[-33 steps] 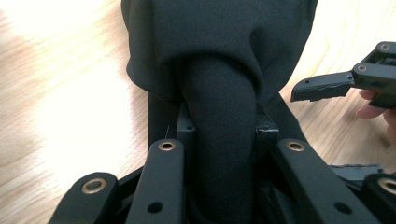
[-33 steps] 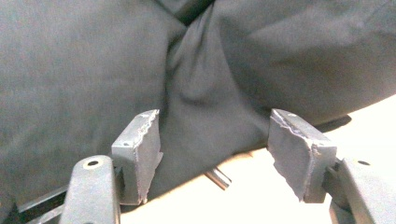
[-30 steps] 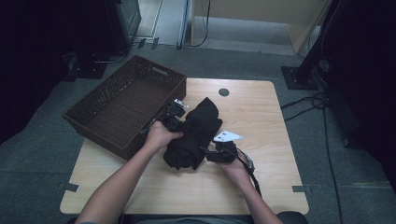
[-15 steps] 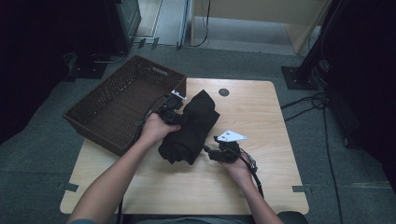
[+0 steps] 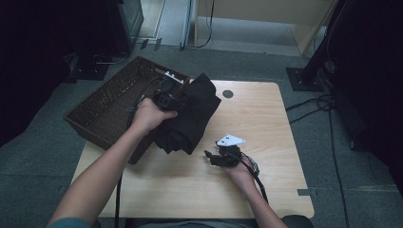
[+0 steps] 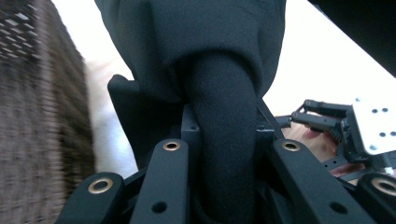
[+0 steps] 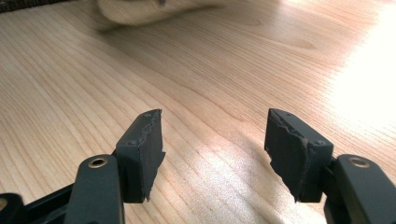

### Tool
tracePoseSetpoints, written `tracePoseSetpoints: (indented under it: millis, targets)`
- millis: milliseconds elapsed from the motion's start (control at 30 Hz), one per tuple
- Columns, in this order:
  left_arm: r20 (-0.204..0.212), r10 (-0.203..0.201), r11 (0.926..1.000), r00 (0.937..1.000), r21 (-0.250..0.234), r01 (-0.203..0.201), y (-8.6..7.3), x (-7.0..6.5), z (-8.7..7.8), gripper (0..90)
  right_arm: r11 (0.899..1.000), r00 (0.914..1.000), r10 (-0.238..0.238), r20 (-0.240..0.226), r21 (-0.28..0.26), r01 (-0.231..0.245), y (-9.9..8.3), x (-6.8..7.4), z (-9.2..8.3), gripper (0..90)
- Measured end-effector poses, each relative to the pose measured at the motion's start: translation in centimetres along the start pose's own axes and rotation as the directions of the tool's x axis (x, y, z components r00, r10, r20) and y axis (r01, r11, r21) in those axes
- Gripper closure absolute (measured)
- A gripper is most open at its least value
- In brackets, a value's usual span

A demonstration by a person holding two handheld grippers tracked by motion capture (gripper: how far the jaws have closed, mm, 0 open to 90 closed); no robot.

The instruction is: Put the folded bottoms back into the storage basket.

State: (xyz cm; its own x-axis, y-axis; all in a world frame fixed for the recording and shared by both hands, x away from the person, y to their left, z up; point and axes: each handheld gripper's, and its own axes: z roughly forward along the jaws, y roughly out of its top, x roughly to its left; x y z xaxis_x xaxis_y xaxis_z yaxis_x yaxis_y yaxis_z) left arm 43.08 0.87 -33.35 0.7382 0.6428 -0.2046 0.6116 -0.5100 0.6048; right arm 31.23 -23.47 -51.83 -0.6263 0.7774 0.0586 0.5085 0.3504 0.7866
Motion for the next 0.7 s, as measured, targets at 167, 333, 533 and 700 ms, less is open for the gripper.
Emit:
tracePoseSetpoints:
  millis: [167, 333, 533, 700]
  targets:
    - [-0.024, -0.011, 0.9995, 0.9996, -0.03, 0.01, 0.6, 1.2, -2.3, 75.4, 1.0, 1.0, 0.006, 0.0, 0.002, -0.006, 0.0, 0.0, 0.1, 36.9]
    - [-0.064, -0.04, 0.9984, 0.9971, -0.043, 0.037, 0.5, 3.1, -4.5, 75.5, 1.0, 1.0, 0.003, 0.0, 0.01, -0.003, 0.0, 0.1, 0.2, 36.9]
    - [-0.097, -0.07, 0.9959, 0.9929, -0.064, 0.064, 0.2, 5.6, -6.7, 75.5, 1.0, 1.0, -0.007, 0.001, 0.018, 0.007, -0.1, 0.2, 0.4, 36.9]
    - [-0.144, -0.104, 0.9914, 0.9841, -0.095, 0.091, 0.1, 7.5, -9.0, 75.6, 1.0, 0.9999, -0.01, 0.006, 0.027, 0.01, -0.1, 0.4, 0.4, 37.0]
